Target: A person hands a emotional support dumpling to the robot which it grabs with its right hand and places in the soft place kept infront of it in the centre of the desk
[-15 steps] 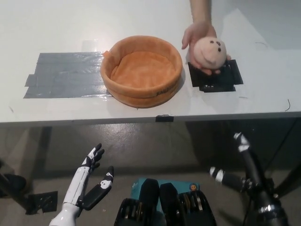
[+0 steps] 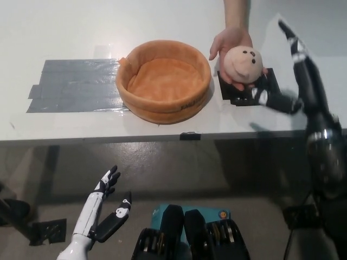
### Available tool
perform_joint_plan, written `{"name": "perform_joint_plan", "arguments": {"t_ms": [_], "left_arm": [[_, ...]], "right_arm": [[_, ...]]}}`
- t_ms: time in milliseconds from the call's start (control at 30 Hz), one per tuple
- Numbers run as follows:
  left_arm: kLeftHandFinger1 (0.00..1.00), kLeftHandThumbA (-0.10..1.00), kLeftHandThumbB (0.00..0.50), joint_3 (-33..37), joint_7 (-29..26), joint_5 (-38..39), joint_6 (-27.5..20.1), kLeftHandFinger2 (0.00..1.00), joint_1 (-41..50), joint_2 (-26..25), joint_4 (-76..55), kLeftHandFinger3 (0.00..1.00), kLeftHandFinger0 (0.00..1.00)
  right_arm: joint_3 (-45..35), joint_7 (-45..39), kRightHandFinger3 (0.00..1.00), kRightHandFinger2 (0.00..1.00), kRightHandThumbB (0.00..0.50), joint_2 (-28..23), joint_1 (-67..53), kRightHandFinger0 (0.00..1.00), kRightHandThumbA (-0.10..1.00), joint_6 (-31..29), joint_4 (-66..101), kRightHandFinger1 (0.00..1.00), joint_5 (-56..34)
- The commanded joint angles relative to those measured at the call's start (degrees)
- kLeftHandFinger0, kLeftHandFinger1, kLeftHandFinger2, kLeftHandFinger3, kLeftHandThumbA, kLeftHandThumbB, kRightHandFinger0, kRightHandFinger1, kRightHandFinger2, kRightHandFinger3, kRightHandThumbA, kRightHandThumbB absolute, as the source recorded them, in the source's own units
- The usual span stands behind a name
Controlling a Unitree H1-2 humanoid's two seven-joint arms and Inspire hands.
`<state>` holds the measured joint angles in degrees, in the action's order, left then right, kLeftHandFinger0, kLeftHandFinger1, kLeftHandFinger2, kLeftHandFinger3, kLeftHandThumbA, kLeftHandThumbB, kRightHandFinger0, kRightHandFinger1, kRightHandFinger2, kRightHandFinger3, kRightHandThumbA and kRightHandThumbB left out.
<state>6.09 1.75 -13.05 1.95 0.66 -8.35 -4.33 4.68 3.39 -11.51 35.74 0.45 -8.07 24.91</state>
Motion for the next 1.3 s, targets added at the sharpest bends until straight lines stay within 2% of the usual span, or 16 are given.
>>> {"name": "perform_joint_plan", "arguments": {"t_ms": [0, 100, 167, 333, 467, 700, 1167, 1200, 1233, 1267], "left_arm": [[1.0, 0.53, 0.0, 0.0, 0.2, -0.5, -1.3, 1.0, -1.1, -0.4, -2.1, 1.0, 1.0], [1.0, 0.53, 0.0, -0.1, 0.3, -0.4, -1.3, 1.0, -1.4, -0.5, -2.1, 1.0, 1.0], [1.0, 0.53, 0.0, -0.1, 0.2, -0.3, -1.5, 1.0, -1.8, -0.5, -1.8, 1.0, 1.0], [1.0, 0.51, 0.0, -0.1, 0.1, 0.0, -1.6, 1.0, -1.8, -0.2, -2.0, 1.0, 1.0], [1.0, 0.46, 0.0, 0.0, 0.3, -0.2, -1.2, 1.0, -2.3, -0.3, -2.1, 1.0, 1.0], [1.0, 0.44, 0.0, -0.4, 0.2, 0.3, -1.5, 1.0, -2.9, -0.2, -1.9, 1.0, 1.0], [1.0, 0.51, 0.0, -0.4, 0.3, 0.2, -0.9, 1.0, -3.2, -0.3, -2.1, 1.0, 1.0], [1.0, 0.51, 0.0, -0.4, 0.3, 0.1, -1.1, 1.0, -3.2, -0.4, -2.0, 1.0, 1.0], [1.0, 0.52, 0.0, -0.4, 0.3, 0.1, -1.2, 1.0, -3.3, -0.3, -2.0, 1.0, 1.0], [1.0, 0.52, 0.0, -0.4, 0.3, 0.2, -1.1, 1.0, -3.4, -0.2, -1.9, 1.0, 1.0]], "right_arm": [[1.7, -4.9, 1.0, 1.0, 0.324, -1.7, 8.9, 1.0, 0.95, 7.2, -5.8, 1.0, 1.5], [3.2, -4.8, 1.0, 1.0, 0.329, -1.6, 12.8, 1.0, 0.95, 8.9, -10.9, 1.0, 2.5], [4.3, -4.8, 1.0, 1.0, 0.357, -1.3, 15.4, 1.0, 0.97, 9.2, -14.7, 1.0, 2.8], [6.1, -5.8, 1.0, 1.0, 0.338, -0.7, 19.0, 1.0, 1.0, 10.2, -21.1, 1.0, 2.0], [6.0, -4.9, 1.0, 1.0, 0.351, 0.3, 21.7, 1.0, 0.96, 9.6, -27.3, 1.0, 0.6], [7.1, -4.3, 1.0, 1.0, 0.334, 0.9, 25.7, 1.0, 0.95, 7.6, -38.1, 1.0, 0.5], [8.6, -3.5, 1.0, 1.0, 0.351, 0.6, 28.8, 1.0, 0.97, 7.5, -45.6, 1.0, 0.4], [8.6, -3.7, 1.0, 1.0, 0.35, 0.6, 29.0, 1.0, 0.98, 7.6, -45.9, 1.0, 0.3], [8.3, -3.2, 1.0, 1.0, 0.297, 0.6, 29.0, 1.0, 0.97, 7.3, -46.3, 1.0, 0.1], [8.1, -2.5, 1.0, 1.0, 0.297, 0.6, 29.1, 1.0, 0.96, 6.6, -46.8, 1.0, -0.1]]}}
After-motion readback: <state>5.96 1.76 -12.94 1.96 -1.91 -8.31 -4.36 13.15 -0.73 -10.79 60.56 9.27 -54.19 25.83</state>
